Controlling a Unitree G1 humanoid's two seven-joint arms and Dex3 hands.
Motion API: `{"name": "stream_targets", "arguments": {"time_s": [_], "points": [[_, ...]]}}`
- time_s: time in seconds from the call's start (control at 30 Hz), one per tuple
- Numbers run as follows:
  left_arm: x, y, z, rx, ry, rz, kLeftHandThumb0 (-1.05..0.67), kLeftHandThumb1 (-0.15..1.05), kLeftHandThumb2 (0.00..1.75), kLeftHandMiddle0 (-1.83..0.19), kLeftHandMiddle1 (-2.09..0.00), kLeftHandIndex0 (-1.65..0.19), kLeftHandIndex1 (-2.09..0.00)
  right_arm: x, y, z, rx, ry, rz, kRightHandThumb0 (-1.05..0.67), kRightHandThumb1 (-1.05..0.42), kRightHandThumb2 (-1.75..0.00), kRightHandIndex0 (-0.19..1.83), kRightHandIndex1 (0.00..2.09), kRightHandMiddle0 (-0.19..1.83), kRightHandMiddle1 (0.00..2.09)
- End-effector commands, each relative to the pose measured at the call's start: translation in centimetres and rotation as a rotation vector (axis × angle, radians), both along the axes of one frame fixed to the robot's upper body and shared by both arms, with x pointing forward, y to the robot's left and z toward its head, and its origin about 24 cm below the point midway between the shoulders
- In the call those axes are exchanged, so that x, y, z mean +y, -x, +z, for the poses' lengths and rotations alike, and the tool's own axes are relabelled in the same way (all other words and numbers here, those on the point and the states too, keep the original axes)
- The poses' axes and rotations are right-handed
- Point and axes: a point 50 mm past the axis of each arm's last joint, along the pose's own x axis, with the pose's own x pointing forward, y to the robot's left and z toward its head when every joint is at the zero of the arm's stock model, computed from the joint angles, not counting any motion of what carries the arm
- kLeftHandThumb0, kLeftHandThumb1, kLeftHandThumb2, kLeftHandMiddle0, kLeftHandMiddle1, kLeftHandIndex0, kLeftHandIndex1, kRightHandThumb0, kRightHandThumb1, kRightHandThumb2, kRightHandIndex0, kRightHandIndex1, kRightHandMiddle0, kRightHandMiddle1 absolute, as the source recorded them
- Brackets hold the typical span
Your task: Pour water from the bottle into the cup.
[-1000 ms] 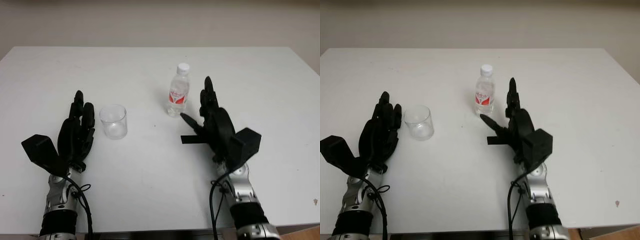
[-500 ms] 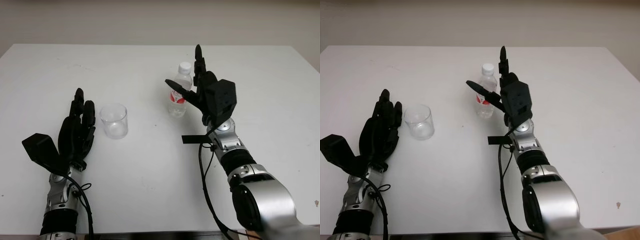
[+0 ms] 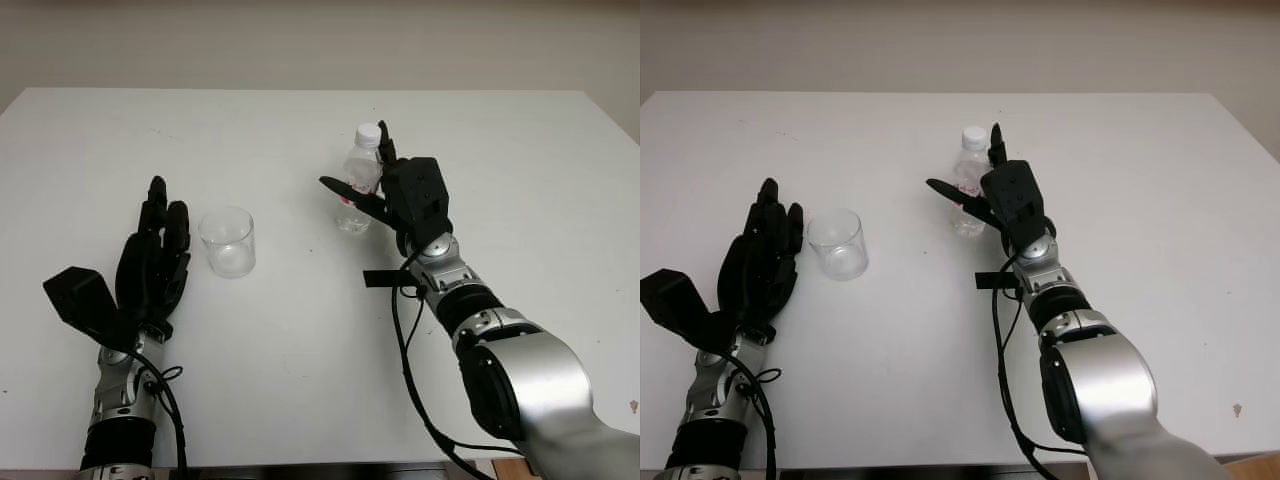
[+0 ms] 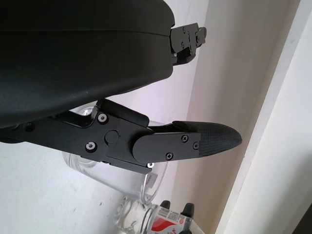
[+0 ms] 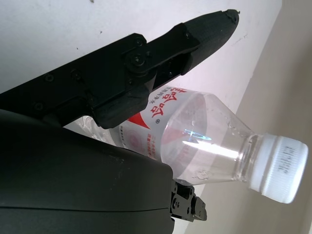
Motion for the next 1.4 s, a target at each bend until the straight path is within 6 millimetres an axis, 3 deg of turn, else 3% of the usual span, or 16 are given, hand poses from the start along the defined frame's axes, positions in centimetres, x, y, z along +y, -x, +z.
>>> {"name": "stream_targets", "arguments": {"time_s": [0.0, 0.37, 0.47, 0.53, 0.57, 0.6, 0.67, 0.73, 0.77, 0.97, 1.17, 1.37], "points": [[0.2, 0.5, -1.1, 0.043, 0.000, 0.007, -0.71, 1.05, 0.42, 0.15, -0.05, 0.17, -0.05, -0.1, -0.3, 0.5, -0.002, -0.001, -0.003, -1.00, -0.90, -0.05, -0.19, 0.00, -0.19, 0.00], [-0.1, 0.1, -0.9, 0.038, -0.003, 0.005, -0.71, 1.05, 0.43, 0.12, -0.06, 0.16, -0.06, 0.6, -0.3, 0.1, 0.045, -0.084, -0.056, -0.88, -0.88, -0.05, -0.19, 0.00, -0.19, 0.00], [0.0, 0.2, -0.9, 0.037, -0.004, 0.007, -0.71, 1.05, 0.43, 0.13, -0.05, 0.16, -0.05, 1.0, -0.3, 0.1, 0.061, -0.178, -0.099, -0.72, -0.84, -0.04, -0.02, 0.10, -0.08, 0.07], [0.1, 0.2, -0.8, 0.035, -0.011, 0.008, -0.71, 1.05, 0.42, 0.14, -0.05, 0.17, -0.05, 1.3, -0.4, 0.2, 0.074, -0.221, -0.129, -0.66, -0.83, -0.04, 0.27, 0.26, 0.18, 0.20], [0.1, 0.3, -0.8, 0.032, -0.014, 0.009, -0.71, 1.05, 0.43, 0.14, -0.05, 0.17, -0.05, 1.4, -0.4, 0.2, 0.077, -0.231, -0.140, -0.64, -0.83, -0.05, 0.30, 0.40, 0.22, 0.30], [0.1, 0.3, -0.8, 0.031, -0.015, 0.009, -0.71, 1.05, 0.43, 0.14, -0.05, 0.17, -0.05, 1.5, -0.4, 0.2, 0.079, -0.244, -0.145, -0.63, -0.83, -0.05, 0.29, 0.62, 0.24, 0.52], [0.1, 0.4, -0.8, 0.032, -0.014, 0.015, -0.70, 1.05, 0.43, 0.14, -0.05, 0.17, -0.05, 1.6, -0.4, 0.1, 0.088, -0.271, -0.145, -0.60, -0.84, -0.05, 0.22, 1.19, 0.17, 1.30], [0.2, 0.4, -0.8, 0.032, -0.012, 0.017, -0.70, 1.05, 0.43, 0.14, -0.05, 0.16, -0.05, 1.9, -0.4, 0.0, 0.102, -0.269, -0.136, -0.61, -0.86, -0.06, 0.39, 1.55, 0.31, 1.67], [0.1, 0.4, -0.8, 0.032, -0.011, 0.016, -0.70, 1.05, 0.43, 0.14, -0.05, 0.17, -0.05, 1.9, -0.4, 0.0, 0.105, -0.266, -0.133, -0.61, -0.86, -0.06, 0.46, 1.64, 0.36, 1.75], [0.1, 0.5, -0.9, 0.030, -0.004, 0.019, -0.71, 1.05, 0.41, 0.15, -0.05, 0.17, -0.05, 2.3, -0.2, -0.4, 0.129, -0.201, -0.099, -0.54, -0.93, -0.06, 0.61, 1.96, 0.44, 1.97], [0.2, 0.6, -1.0, 0.030, -0.005, 0.022, -0.70, 1.05, 0.40, 0.15, -0.05, 0.17, -0.05, 2.5, -0.2, -0.4, 0.118, -0.107, -0.058, -0.43, -1.04, -0.09, 0.79, 2.08, 0.60, 2.09], [0.1, 0.4, -0.9, 0.035, -0.008, 0.025, -0.71, 1.05, 0.40, 0.14, -0.05, 0.16, -0.06, 2.7, -0.3, -0.2, 0.101, -0.061, -0.054, -0.38, -1.05, -0.22, 1.02, 2.09, 0.77, 2.09]]}}
